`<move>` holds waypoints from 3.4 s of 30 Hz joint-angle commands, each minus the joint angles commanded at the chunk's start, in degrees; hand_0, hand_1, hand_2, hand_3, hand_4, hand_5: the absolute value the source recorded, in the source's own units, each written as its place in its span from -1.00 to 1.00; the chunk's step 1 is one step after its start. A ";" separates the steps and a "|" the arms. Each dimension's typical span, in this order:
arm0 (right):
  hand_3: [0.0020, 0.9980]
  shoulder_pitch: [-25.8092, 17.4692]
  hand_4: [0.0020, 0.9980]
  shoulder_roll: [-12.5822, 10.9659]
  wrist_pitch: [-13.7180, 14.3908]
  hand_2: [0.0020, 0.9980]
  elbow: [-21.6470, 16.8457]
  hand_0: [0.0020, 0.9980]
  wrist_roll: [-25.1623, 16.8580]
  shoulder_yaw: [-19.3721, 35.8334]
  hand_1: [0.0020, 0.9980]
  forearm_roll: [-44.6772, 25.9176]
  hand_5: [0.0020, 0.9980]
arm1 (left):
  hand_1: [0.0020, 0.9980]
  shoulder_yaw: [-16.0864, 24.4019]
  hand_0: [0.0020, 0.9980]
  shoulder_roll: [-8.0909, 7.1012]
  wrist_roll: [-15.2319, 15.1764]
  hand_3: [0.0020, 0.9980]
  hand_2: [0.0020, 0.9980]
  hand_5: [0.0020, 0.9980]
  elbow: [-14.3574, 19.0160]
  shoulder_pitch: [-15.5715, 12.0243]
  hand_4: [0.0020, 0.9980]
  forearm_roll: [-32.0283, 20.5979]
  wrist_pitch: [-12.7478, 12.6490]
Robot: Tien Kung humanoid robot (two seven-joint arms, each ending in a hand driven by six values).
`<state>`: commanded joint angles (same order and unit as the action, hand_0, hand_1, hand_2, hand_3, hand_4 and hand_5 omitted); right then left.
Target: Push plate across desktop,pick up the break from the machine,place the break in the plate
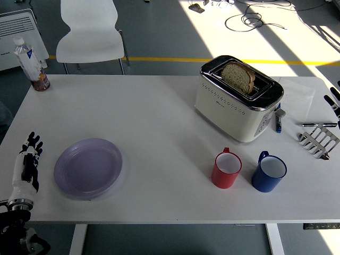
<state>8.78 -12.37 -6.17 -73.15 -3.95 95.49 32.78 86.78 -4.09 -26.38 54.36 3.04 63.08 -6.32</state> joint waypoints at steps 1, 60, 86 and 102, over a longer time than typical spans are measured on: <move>0.60 0.05 0.18 0.01 -0.02 0.65 0.01 0.68 0.00 -0.07 0.62 -0.01 0.55 | 0.96 -0.12 0.93 -0.05 0.07 1.00 1.00 1.00 -0.05 -0.04 0.06 0.02 0.10; 0.60 0.44 0.17 0.33 -0.07 0.65 0.11 0.67 -0.08 -0.14 0.62 -0.20 0.55 | 0.91 -10.45 0.87 -1.14 0.91 0.98 1.00 1.00 -0.05 0.34 0.06 -3.47 1.66; 0.60 2.08 0.17 0.57 -0.14 0.65 0.15 0.68 -0.04 -0.54 0.62 -0.09 0.55 | 0.88 -19.28 0.84 -1.39 0.33 0.95 0.98 1.00 2.85 1.56 0.06 -9.73 2.86; 0.60 1.61 0.17 0.61 -0.19 0.65 0.30 0.68 -0.02 -1.04 0.62 -0.11 0.55 | 0.86 -24.64 0.82 -2.21 0.36 0.93 0.97 1.00 3.78 1.36 0.06 -14.29 4.43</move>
<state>10.39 -11.75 -6.36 -72.85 -3.97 94.44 32.66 62.13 -6.30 -26.03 58.13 4.40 48.79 -1.89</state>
